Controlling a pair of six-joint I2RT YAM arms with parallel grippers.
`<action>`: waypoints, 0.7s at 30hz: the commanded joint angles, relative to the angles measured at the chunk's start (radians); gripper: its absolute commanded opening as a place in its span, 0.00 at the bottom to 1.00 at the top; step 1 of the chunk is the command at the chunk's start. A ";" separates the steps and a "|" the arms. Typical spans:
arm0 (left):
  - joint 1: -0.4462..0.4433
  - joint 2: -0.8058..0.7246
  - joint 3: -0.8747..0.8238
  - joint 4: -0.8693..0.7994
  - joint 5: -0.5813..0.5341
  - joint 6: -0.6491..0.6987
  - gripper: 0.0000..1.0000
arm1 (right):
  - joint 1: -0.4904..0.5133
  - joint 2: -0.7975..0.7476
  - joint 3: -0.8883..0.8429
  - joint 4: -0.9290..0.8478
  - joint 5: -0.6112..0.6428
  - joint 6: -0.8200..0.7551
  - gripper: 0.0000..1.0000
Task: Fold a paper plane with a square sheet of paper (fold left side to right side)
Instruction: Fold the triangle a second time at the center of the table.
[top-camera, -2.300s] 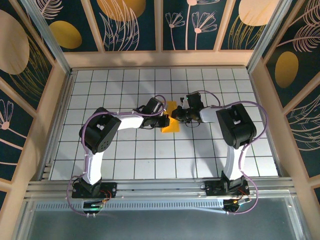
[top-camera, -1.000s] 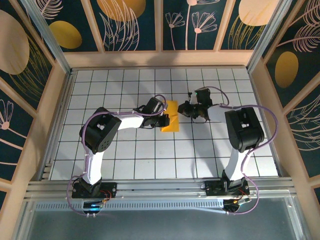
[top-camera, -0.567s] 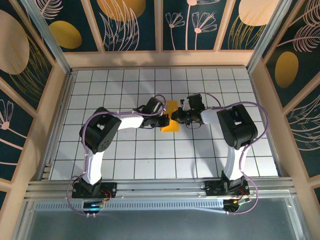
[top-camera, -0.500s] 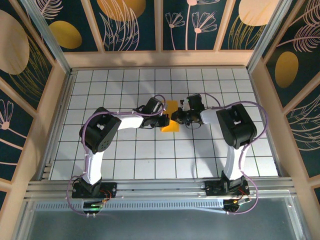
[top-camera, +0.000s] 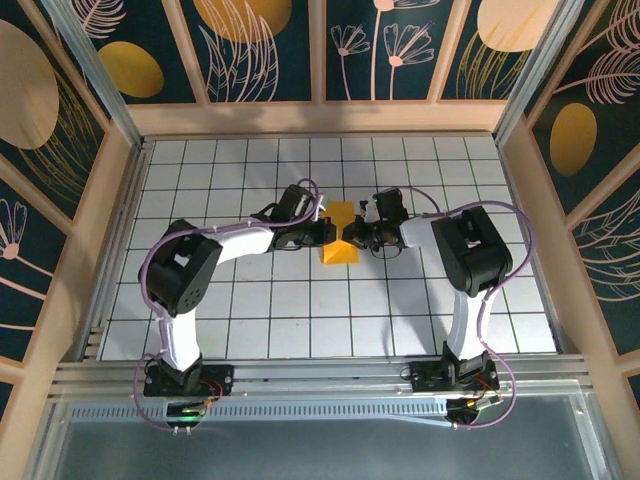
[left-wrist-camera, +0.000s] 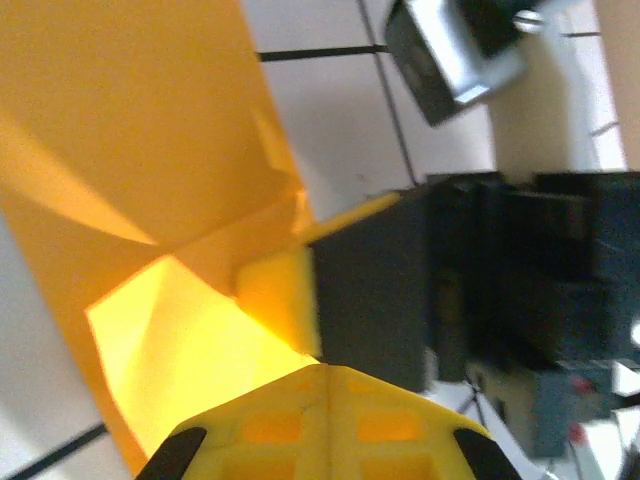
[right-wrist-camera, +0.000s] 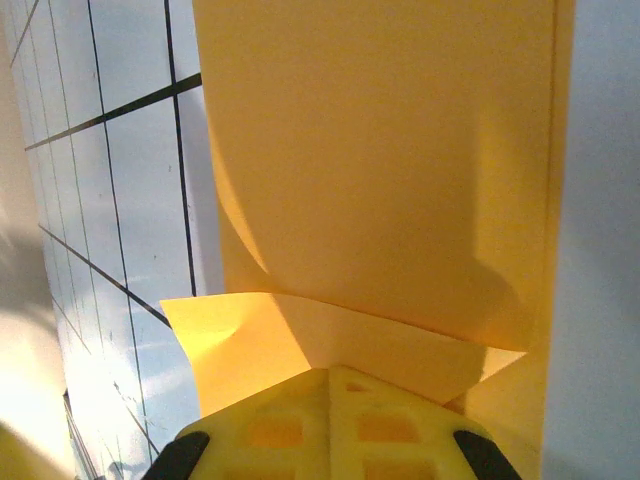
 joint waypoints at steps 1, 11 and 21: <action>0.001 -0.016 -0.064 0.068 0.116 -0.060 0.00 | 0.004 0.026 -0.019 -0.102 0.056 -0.015 0.00; -0.015 0.043 -0.109 0.145 0.163 -0.105 0.00 | 0.013 0.032 -0.015 -0.104 0.062 -0.010 0.00; -0.017 0.092 -0.086 0.150 0.143 -0.111 0.00 | 0.019 0.035 -0.009 -0.120 0.074 -0.017 0.00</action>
